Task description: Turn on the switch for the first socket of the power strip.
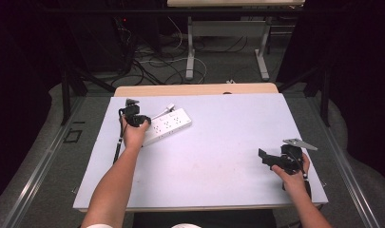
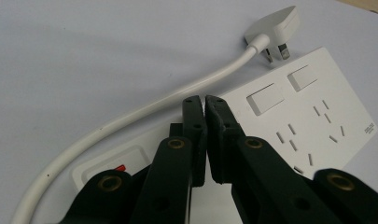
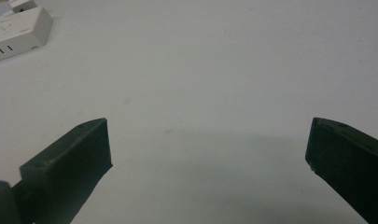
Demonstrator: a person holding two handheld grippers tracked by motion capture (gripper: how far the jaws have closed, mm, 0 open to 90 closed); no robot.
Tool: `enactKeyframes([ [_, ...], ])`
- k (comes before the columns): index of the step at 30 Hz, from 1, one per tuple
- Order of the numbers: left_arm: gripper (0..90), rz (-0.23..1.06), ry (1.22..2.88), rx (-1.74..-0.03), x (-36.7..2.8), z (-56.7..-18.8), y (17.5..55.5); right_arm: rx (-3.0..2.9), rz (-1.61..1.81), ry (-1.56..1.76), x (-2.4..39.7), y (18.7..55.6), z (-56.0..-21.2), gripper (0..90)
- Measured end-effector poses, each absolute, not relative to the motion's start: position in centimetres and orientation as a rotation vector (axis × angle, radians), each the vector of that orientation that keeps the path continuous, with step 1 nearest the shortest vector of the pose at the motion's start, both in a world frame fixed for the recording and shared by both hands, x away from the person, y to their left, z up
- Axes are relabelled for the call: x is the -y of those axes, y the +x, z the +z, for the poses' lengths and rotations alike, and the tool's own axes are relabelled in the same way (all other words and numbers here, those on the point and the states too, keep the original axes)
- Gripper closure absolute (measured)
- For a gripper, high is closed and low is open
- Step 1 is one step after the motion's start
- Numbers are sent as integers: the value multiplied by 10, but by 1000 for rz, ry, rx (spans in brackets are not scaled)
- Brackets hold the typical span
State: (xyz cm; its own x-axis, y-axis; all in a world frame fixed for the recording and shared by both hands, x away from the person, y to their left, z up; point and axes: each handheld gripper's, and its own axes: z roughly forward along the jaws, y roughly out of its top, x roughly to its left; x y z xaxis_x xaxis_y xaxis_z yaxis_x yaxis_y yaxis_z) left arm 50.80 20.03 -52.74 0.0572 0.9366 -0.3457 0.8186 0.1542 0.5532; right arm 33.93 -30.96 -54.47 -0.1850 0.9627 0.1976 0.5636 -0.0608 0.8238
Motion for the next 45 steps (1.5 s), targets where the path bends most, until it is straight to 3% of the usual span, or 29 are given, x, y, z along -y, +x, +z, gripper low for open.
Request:
enactKeyframes([
  [31, 895, 283, 1724, -1756, -197, -529, 506, -1761, 1160, 1633, 310, 340, -545, 0],
  [45, 725, 312, 1753, -1724, -201, -525, 505, -1767, 1150, 1631, 312, 340, -545, 0],
])
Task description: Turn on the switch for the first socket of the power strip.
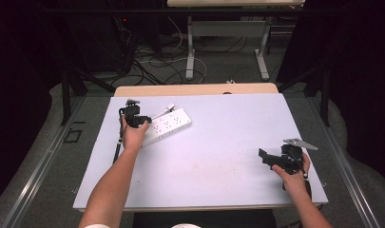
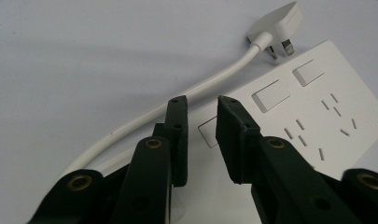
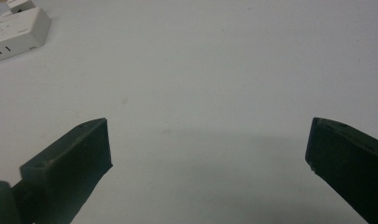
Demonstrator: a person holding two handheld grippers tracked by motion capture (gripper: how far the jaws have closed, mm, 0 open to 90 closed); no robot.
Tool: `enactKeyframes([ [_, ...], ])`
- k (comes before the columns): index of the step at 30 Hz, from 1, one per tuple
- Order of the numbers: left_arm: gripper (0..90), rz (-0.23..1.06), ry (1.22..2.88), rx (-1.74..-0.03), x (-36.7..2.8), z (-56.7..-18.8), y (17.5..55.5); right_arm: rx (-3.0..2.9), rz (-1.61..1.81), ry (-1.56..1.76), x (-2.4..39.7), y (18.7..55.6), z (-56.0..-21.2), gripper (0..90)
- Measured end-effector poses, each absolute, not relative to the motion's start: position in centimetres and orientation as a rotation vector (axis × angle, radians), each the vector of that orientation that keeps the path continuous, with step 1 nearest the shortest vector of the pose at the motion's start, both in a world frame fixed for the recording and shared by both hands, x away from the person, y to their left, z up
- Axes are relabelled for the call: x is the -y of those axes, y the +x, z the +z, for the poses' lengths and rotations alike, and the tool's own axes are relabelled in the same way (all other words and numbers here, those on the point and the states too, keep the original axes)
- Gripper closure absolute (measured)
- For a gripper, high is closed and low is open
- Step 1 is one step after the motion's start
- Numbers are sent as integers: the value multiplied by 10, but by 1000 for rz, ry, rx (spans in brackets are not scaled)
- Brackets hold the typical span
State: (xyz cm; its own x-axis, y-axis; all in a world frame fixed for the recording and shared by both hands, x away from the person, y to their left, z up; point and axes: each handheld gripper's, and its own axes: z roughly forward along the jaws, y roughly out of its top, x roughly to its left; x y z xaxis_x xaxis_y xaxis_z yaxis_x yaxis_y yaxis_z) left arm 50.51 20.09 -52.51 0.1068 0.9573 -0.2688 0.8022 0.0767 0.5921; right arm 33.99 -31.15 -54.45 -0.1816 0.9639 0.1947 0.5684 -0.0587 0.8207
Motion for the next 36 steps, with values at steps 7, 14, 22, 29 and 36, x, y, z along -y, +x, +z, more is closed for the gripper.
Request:
enactKeyframes([
  [7, 629, 352, 1765, -1716, -201, -523, 504, -1756, 1160, 1637, 310, 340, -545, 0],
  [14, 476, 402, 1796, -1697, -200, -520, 504, -1760, 1156, 1622, 312, 340, -545, 0],
  [22, 284, 498, 1837, -1645, -198, -518, 501, -1760, 1156, 1627, 311, 340, -545, 0],
  [29, 226, 469, 1901, -1572, -195, -517, 496, -1759, 1154, 1628, 312, 339, -545, 0],
  [36, 222, 495, 1987, -1502, -187, -514, 490, -1754, 1152, 1630, 311, 340, -545, 0],
])
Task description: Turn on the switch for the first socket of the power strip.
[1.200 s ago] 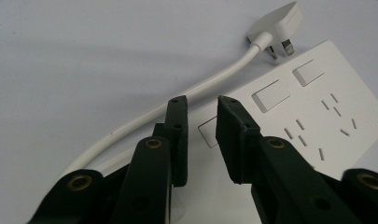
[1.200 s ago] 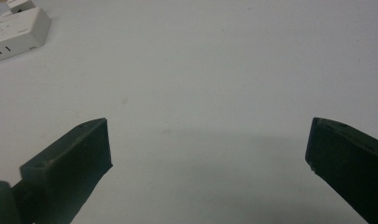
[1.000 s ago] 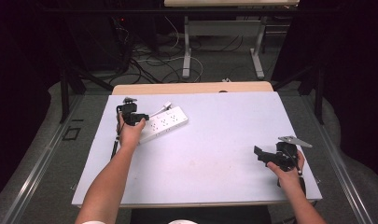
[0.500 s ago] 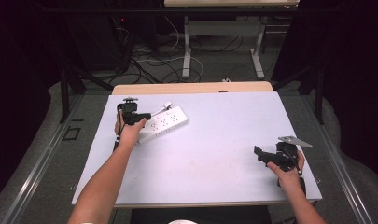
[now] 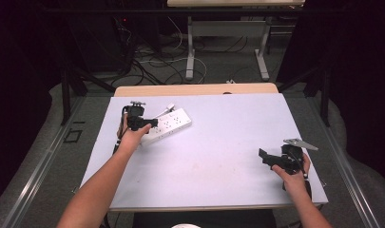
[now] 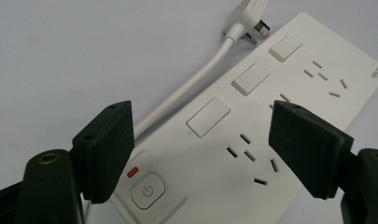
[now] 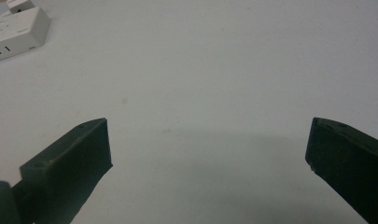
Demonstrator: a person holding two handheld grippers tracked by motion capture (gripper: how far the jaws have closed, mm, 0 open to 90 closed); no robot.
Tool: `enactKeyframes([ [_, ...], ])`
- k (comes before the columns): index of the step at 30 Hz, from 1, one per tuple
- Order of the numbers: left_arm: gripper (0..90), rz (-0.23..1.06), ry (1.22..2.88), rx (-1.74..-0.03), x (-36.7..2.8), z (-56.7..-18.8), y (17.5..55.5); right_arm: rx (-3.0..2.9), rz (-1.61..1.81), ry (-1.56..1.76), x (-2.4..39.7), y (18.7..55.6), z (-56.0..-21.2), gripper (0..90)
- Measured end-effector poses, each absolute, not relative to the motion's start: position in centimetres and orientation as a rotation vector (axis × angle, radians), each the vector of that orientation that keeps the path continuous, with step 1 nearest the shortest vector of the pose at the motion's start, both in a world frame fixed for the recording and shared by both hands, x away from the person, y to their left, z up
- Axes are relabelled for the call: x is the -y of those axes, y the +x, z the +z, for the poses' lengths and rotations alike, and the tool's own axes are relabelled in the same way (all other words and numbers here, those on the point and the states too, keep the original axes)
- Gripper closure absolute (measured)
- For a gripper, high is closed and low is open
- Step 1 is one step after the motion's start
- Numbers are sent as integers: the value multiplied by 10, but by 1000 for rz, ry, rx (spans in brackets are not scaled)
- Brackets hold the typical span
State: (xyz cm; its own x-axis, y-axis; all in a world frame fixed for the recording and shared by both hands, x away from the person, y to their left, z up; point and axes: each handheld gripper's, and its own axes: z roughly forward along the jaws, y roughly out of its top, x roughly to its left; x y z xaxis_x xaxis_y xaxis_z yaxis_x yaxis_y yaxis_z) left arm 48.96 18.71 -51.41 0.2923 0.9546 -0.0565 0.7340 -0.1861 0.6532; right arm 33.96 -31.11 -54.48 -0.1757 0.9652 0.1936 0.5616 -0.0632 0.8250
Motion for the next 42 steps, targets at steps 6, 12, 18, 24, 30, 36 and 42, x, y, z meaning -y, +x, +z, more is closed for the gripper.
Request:
enactKeyframes([
  [6, 222, 483, 2047, -1436, -181, -514, 485, -1761, 1155, 1628, 312, 339, -545, 0],
  [12, 218, 467, 2060, -1406, -178, -511, 479, -1767, 1145, 1635, 312, 339, -545, 0],
  [18, 206, 453, 2068, -1377, -175, -508, 475, -1769, 1144, 1634, 312, 339, -544, 0],
  [24, 191, 446, 2067, -1337, -172, -503, 470, -1768, 1144, 1636, 312, 339, -545, 0],
  [30, 164, 417, 2056, -1309, -167, -499, 463, -1762, 1146, 1645, 311, 339, -544, 0],
  [36, 74, 407, 2060, -1272, -161, -496, 456, -1761, 1146, 1646, 311, 339, -544, 0],
  [42, 1, 384, 2066, -1219, -157, -493, 448, -1762, 1146, 1646, 311, 339, -544, 0],
])
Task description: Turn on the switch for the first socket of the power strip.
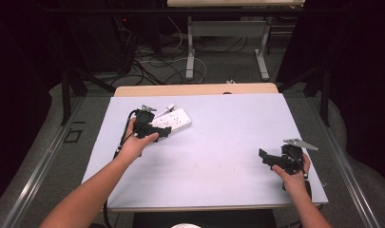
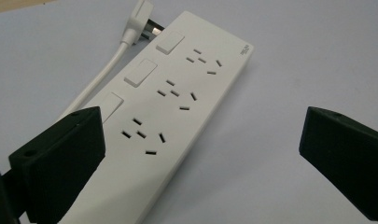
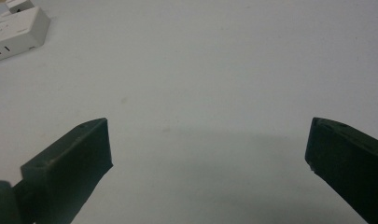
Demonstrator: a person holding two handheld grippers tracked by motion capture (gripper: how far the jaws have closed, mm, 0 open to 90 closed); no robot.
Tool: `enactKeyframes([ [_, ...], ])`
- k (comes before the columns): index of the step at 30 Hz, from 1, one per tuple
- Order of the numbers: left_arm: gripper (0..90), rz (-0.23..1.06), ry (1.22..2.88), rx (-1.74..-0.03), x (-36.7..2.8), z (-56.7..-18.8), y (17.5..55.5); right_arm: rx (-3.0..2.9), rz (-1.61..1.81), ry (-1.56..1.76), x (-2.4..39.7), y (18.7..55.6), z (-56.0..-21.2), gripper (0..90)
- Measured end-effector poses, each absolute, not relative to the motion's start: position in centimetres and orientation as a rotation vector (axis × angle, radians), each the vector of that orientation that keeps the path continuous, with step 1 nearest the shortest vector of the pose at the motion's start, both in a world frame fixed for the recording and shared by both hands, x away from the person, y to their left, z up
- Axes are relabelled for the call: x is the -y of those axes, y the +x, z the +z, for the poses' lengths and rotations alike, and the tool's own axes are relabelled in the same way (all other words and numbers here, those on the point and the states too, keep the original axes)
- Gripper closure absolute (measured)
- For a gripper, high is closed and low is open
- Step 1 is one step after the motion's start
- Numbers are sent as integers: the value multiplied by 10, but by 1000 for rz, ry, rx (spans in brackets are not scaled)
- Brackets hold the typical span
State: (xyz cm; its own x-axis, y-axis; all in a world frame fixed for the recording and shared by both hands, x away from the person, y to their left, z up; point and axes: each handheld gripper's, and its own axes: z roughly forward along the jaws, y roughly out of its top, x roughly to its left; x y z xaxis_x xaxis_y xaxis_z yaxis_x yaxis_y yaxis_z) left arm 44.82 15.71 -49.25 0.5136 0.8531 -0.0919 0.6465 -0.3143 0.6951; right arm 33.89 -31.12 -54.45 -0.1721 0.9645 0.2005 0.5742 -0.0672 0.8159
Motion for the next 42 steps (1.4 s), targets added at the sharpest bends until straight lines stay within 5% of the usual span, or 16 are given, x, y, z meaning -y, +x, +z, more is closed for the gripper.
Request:
enactKeyframes([
  [42, 2, 342, 1957, -1128, -163, -486, 400, -1765, 1141, 1643, 312, 339, -545, 0],
])
